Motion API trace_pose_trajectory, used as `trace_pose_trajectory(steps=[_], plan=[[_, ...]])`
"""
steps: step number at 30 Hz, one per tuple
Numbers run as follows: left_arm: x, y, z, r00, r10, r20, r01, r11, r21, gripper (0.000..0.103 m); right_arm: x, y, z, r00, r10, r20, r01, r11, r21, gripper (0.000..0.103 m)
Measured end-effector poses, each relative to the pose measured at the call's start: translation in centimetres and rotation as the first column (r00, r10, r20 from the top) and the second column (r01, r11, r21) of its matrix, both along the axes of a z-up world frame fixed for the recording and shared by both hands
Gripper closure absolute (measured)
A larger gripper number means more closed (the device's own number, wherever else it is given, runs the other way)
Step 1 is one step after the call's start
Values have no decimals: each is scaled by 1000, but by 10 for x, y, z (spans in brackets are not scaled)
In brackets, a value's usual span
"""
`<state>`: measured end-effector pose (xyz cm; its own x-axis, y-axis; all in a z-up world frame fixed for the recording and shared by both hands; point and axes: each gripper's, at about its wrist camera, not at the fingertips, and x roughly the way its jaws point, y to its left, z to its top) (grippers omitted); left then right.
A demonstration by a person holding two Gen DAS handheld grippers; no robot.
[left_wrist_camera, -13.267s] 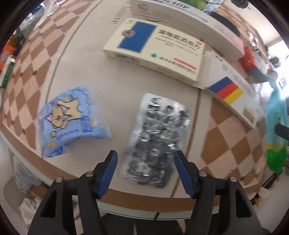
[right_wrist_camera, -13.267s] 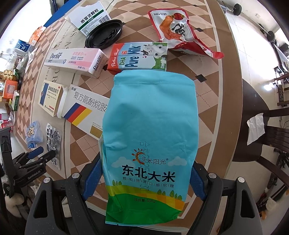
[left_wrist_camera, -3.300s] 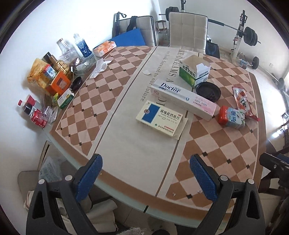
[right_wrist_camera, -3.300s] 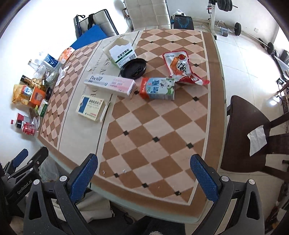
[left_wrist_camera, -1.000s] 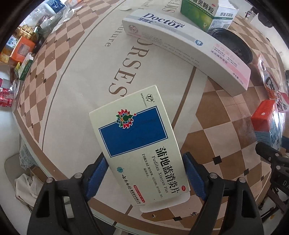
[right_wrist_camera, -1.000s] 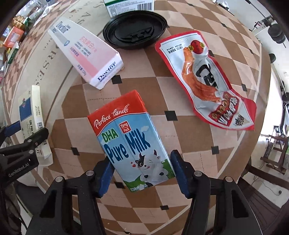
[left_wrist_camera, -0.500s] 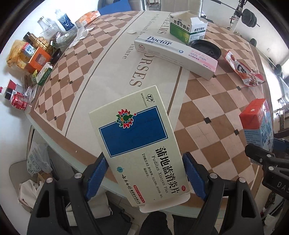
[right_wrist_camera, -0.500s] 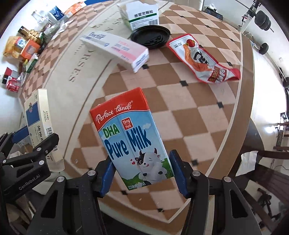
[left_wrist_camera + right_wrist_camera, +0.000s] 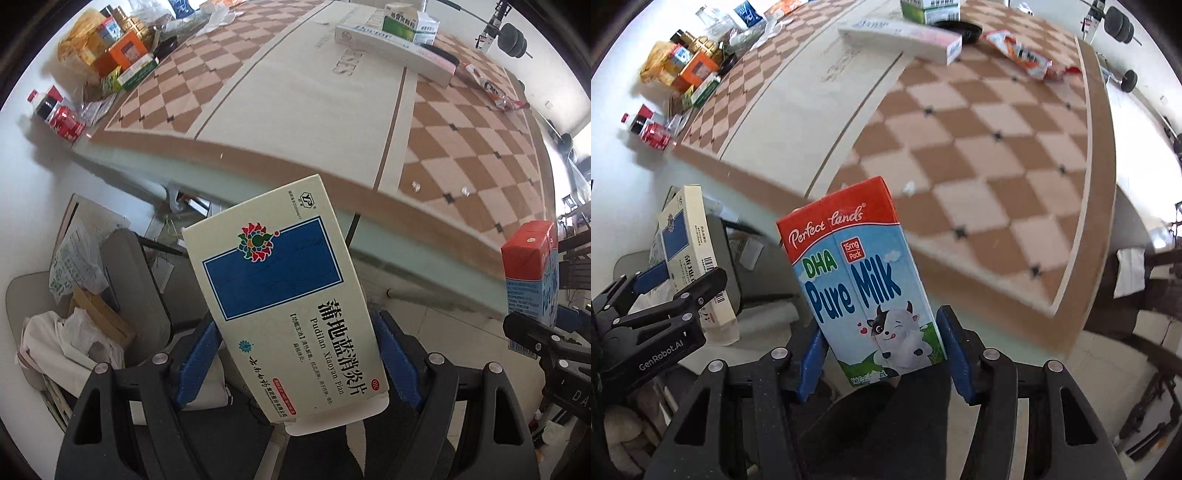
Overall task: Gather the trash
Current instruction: 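Lift the medicine box and milk carton off the table toward the bin, then hold both items over the white bin and open both grippers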
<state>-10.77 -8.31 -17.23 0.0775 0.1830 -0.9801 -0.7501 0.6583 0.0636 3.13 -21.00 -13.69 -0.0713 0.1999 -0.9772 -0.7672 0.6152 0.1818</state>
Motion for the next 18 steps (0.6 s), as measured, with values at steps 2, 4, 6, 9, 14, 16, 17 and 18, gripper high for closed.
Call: trace_pose_trajectory(steps=[2,4,6,9,14,16,17,18], plan=[[-13,-2,-20,1000,9,-21,-10,999,-32,22,-18,-8,-17,1000,0,-20,-1,1000,-21,44],[-23,-3,-43,999,19,-40,-21,998,-64,22,-33,-14,-37,1000,4,-31,-5,999,-52,44],[-29,-2,-69,998,29,-63,-35,995,-96,22,-46,-20,-62,999,3,-51,-7,996,-88,44],[-34,4,-113,994,52,-93,-65,987,-148,22,-62,-25,-110,997,7,-75,-18,988,-151,44],[-33,25,-200,989,110,-103,-133,956,-262,22,-72,-20,-199,995,24,-93,-45,973,-227,44],[-30,34,-238,987,120,-107,-148,942,-302,22,-72,-16,-236,995,22,-95,-45,969,-245,44],[-27,37,-257,987,121,-110,-150,938,-313,22,-72,-15,-257,995,17,-97,-41,967,-251,44],[-24,41,-275,987,118,-108,-147,934,-326,22,-71,-12,-279,994,12,-105,-39,965,-260,44]])
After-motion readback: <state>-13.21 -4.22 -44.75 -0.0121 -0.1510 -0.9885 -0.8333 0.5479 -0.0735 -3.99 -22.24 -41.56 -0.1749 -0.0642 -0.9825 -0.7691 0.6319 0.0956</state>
